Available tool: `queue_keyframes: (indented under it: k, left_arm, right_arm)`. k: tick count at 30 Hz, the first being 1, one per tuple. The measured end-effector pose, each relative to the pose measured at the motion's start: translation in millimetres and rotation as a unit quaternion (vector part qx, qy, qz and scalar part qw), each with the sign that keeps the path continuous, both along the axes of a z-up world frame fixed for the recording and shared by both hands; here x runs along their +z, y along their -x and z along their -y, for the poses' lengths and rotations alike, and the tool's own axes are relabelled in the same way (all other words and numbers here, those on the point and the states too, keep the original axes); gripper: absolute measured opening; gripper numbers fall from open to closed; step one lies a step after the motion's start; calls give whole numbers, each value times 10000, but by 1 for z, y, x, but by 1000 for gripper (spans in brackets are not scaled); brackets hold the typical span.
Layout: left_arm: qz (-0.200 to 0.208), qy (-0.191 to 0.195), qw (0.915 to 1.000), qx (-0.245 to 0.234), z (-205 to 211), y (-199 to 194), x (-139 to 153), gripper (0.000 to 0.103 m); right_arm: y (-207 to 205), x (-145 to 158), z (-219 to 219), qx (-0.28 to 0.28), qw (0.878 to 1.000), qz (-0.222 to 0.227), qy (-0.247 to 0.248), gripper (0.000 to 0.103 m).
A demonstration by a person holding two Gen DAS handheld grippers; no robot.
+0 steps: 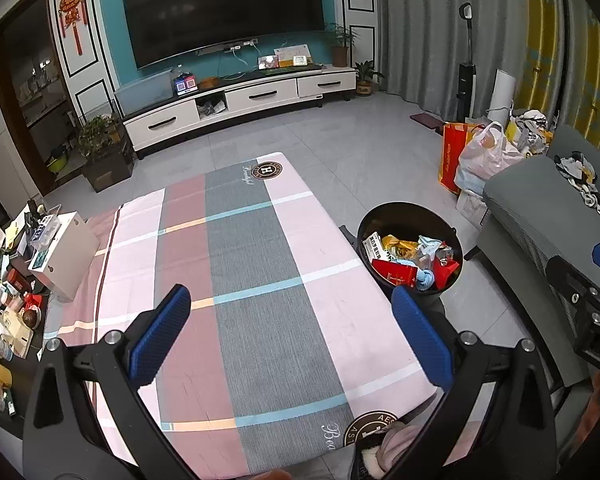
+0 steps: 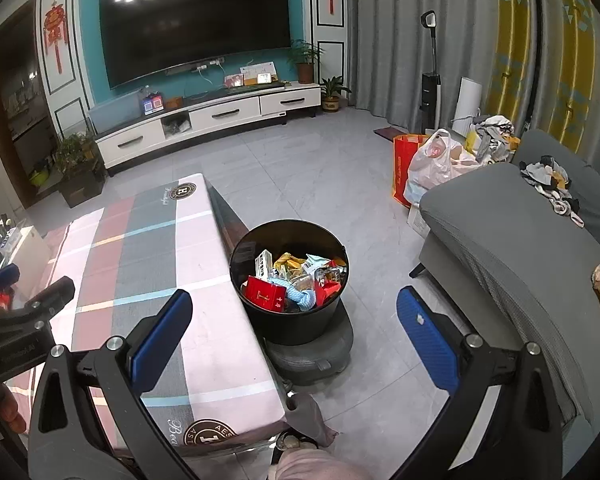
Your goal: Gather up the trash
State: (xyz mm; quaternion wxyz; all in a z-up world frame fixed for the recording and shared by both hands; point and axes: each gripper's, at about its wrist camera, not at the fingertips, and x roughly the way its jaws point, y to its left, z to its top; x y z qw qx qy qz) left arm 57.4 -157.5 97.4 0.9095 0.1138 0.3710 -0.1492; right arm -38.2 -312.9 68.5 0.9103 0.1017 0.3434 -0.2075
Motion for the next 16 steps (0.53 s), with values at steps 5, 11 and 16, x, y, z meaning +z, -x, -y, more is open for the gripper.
queue_keyframes:
  k: [5, 11, 16]
  left_arm:
    - [34, 15, 10000, 3, -1, 1, 2, 100]
    - [-49, 44, 10000, -14, 0, -1, 1, 100]
    - [-89, 55, 9999, 3, -1, -3, 0, 100]
  right_arm:
    - [-1, -1, 0, 10, 10000, -3, 4, 100]
    - [-1, -1, -1, 12, 10000, 1, 10, 100]
    - [-1, -1, -1, 13, 10000, 0, -7, 100]
